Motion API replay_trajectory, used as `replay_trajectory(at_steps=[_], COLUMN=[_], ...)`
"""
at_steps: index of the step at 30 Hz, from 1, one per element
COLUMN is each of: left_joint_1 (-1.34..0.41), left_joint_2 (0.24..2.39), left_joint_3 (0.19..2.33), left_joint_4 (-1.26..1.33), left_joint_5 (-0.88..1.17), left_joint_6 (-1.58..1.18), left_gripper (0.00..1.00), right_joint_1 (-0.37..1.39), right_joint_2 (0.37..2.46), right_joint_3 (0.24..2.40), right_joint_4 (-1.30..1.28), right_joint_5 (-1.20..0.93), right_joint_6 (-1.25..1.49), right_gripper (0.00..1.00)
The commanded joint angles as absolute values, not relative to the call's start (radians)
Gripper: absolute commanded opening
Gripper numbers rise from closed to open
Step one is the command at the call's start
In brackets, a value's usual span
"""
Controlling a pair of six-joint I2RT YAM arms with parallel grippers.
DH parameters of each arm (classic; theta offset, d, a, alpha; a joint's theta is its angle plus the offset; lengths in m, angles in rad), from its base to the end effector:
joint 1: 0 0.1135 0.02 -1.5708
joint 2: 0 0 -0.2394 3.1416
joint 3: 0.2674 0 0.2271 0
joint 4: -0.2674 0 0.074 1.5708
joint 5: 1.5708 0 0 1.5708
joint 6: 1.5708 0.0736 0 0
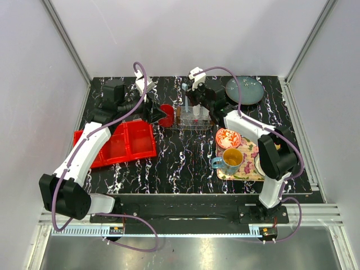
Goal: Prepare toiletry sets of a toothbrush and toothpaste on the tray
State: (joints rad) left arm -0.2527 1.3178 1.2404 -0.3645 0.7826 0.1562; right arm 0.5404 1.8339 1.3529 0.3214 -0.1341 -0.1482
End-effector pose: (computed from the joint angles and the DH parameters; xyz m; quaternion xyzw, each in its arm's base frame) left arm 0.2747 -0.1245 0.3342 0.3584 0.7233 -0.3457 0.4784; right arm 0.3802 0.2396 0.2732 -0.2973 0.7003 0.1761 0.6247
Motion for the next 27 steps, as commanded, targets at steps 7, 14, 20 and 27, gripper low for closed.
replay_trajectory(at_steps=[7, 14, 20, 27], left_joint_1=[-0.242, -0.241, -0.241, -0.238], left_joint_2=[1.325, 1.325, 1.33, 1.331], left_joint_3=[1.229, 1.229, 1.229, 1.223], left_joint_4=[-0.305, -0.307, -0.304, -0.298], left_joint_5=[0.801, 0.799, 0.807, 0.81], left_joint_6=[0.144, 0.146, 0.143, 0.143], left_gripper=[0.62, 0.62, 0.62, 0.62], right_joint_1=[0.535, 0.535, 0.537, 0.538], right_joint_2=[1.853, 1.864, 1.873, 1.882], right_joint_3=[1.348, 1.341, 1.333, 1.324], right_joint_4=[0.391, 0.396, 0.405, 0.419], right_joint_5=[-0.107, -0.11, -0.109, -0.112], right_joint_6=[-0.109, -0.094, -0.089, -0.091], right_gripper=[0.0, 0.0, 0.0, 0.0])
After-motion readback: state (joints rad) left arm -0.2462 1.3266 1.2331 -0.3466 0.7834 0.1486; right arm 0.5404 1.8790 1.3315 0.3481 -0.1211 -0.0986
